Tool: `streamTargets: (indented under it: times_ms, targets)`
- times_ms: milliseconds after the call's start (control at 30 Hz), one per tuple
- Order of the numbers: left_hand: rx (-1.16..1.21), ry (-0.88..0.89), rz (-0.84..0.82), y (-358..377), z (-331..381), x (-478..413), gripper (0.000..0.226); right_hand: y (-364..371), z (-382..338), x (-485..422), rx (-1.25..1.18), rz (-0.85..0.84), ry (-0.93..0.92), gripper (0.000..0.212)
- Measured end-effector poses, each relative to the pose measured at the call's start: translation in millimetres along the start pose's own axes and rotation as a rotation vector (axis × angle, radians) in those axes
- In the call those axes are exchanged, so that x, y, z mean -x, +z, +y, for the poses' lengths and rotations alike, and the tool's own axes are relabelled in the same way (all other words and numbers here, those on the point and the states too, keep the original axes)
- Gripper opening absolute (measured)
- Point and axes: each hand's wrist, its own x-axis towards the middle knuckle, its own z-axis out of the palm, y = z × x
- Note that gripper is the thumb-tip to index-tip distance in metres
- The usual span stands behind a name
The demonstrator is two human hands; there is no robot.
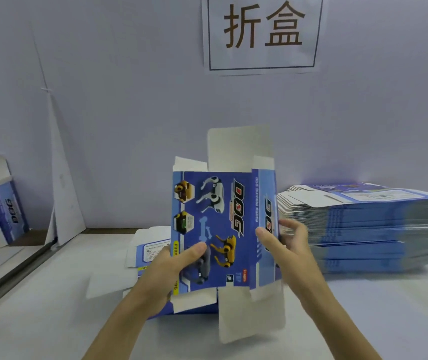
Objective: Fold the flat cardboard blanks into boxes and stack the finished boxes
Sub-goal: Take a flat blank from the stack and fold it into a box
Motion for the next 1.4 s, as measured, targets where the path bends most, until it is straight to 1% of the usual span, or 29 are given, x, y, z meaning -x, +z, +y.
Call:
streamTargets:
  times_ms: [33, 100, 167, 200, 233, 267, 333, 400, 433, 500, 567, 633, 733, 867, 933, 1033, 1200, 1400]
  targets:
    - [0.034, -0.016, -0.006, -1, -1, 0, 0.021, -5, -2, -1, -0.022, -0.022, 0.023, 0.064]
    - [0.101, -0.042, -0.051, -7, -2, 1, 0.019, -14, -9, 0, -0.041, -0.117, 0.089, 0.069]
    - [0.101, -0.051, -0.144, -13, 1, 3, 0.021, -20, -11, 0, -0.041, -0.204, 0.128, 0.068]
    - [0.095, -0.041, -0.16, -15, 3, 4, 0.018, -20, -11, 0, -0.056, -0.221, 0.126, 0.067]
    - [0.108, -0.041, -0.142, -15, 4, 5, 0.014, -18, -10, 2, -0.076, -0.215, 0.119, 0.066]
    - [0.114, -0.04, -0.079, -15, 5, 4, 0.017, -14, -9, 2, -0.102, -0.186, 0.11, 0.062]
    - [0.082, -0.023, 0.06, -14, 7, 2, 0.037, -6, -6, 3, -0.145, -0.113, 0.1, 0.051]
    - [0.04, -0.001, 0.108, -11, 10, 1, 0.04, 0, -4, 4, -0.164, -0.08, 0.094, 0.039]
    - [0.037, 0.002, 0.12, -11, 11, 2, 0.04, 2, -4, 4, -0.151, -0.076, 0.09, 0.037]
    - [0.044, -0.001, 0.116, -13, 12, 2, 0.04, 1, -7, 5, -0.111, -0.087, 0.086, 0.044]
    - [0.025, -0.011, 0.064, -15, 13, 3, 0.036, -1, -10, 5, -0.119, -0.107, 0.083, 0.049]
    - [-0.01, 0.002, 0.058, -15, 14, 4, 0.032, -1, -11, 5, -0.165, -0.081, 0.069, 0.046]
    - [-0.037, 0.042, 0.106, -15, 15, 4, 0.029, 2, -9, 7, -0.203, -0.039, 0.069, 0.04]
    - [-0.069, 0.055, 0.117, -14, 16, 4, 0.036, 2, -9, 6, -0.2, -0.045, 0.08, 0.043]
    - [-0.062, 0.047, 0.125, -12, 15, 4, 0.035, 1, -9, 5, -0.19, -0.021, 0.055, 0.041]
    - [-0.058, 0.052, 0.133, -9, 15, 5, 0.041, 1, -8, 4, -0.173, 0.006, 0.038, 0.037]
    - [-0.051, 0.025, 0.126, -11, 18, 7, 0.039, 0, -9, 4, -0.172, -0.017, 0.053, 0.039]
    - [-0.046, 0.017, 0.149, -8, 18, 8, 0.049, -2, -12, 5, -0.199, -0.031, 0.034, 0.036]
